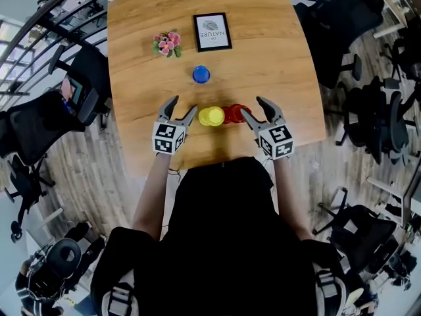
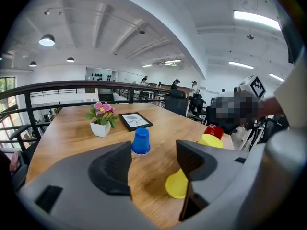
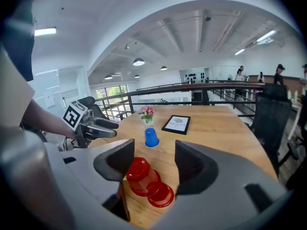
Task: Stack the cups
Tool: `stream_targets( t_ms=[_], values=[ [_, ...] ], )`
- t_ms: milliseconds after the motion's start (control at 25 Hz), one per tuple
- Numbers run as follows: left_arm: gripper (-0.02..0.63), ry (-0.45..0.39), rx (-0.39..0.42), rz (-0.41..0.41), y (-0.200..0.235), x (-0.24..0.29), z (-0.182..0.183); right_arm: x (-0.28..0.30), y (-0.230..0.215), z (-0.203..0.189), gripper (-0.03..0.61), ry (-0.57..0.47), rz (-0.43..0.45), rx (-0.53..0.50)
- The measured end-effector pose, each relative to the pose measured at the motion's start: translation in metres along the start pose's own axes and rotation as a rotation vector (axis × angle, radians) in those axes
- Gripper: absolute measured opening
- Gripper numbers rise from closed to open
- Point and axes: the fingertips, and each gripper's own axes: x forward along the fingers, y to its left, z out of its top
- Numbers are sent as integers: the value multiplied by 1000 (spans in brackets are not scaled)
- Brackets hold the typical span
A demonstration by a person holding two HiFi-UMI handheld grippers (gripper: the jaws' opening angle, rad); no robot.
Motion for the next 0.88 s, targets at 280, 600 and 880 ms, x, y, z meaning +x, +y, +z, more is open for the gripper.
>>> stream_targets(
  t_ms=[280,600,880],
  values=[
    [302,32,34,-20,10,41,15,8,-41,-22,265,26,-54,79],
    [302,68,45,-31,19,88,15,10,-63,-47,252,62,-86,97],
    [302,119,50,-32,29,124,-1,12,-73,-67,250,106,-94,119]
  ],
)
